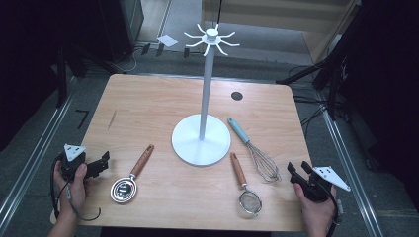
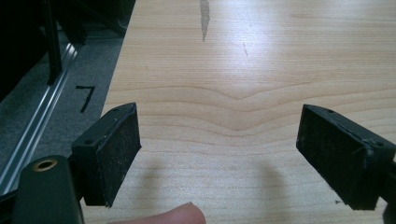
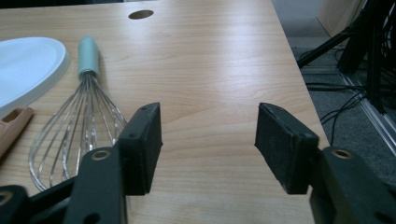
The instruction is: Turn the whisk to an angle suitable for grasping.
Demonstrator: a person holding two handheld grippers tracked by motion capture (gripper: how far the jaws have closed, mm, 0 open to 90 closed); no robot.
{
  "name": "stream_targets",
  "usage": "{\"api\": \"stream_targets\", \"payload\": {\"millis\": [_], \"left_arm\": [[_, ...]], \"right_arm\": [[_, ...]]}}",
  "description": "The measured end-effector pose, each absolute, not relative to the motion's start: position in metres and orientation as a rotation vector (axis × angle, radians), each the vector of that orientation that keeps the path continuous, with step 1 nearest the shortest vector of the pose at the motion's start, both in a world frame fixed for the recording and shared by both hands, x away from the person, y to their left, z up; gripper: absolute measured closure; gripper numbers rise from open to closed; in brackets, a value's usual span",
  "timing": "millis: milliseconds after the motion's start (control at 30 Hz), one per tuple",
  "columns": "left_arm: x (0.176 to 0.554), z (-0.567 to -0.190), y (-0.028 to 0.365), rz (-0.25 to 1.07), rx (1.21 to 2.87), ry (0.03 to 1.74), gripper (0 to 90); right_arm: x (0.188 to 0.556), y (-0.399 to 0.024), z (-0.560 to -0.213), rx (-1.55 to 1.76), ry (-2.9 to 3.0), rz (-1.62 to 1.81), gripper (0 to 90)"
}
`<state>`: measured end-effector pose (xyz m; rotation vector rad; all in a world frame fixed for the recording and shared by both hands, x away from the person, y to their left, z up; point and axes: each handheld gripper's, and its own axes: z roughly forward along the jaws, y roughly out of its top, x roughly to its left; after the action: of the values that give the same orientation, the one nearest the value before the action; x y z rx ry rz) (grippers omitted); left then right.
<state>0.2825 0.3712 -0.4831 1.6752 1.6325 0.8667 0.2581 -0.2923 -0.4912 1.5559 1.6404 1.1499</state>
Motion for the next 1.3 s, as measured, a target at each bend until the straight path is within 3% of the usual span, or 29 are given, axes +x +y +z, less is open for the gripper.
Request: {"api": "stream_targets", "payload": {"millis": [400,467,767,1300], "left_arm": [[0.281,-0.483,0.370,0.871,1.685,1.631,14.4],[0.281,-0.483,0.370,0.870,1.691,1.629,14.5],[0.281,-0.483,0.369,0.864,1.704,1.627,14.8],[0.282,-0.484,0.369,0.857,1.722,1.620,15.0]], "right_arm": [[0.282,-0.261,-0.453,1.502,1.863,1.072,46.2],[0.296,-0.259,-0.446,1.554,1.932,1.152,40.0],[0.328,-0.251,-0.436,1.714,1.968,1.163,37.4],[0.374,-0.230,-0.418,1.583,2.189,0.845,51.4]]}}
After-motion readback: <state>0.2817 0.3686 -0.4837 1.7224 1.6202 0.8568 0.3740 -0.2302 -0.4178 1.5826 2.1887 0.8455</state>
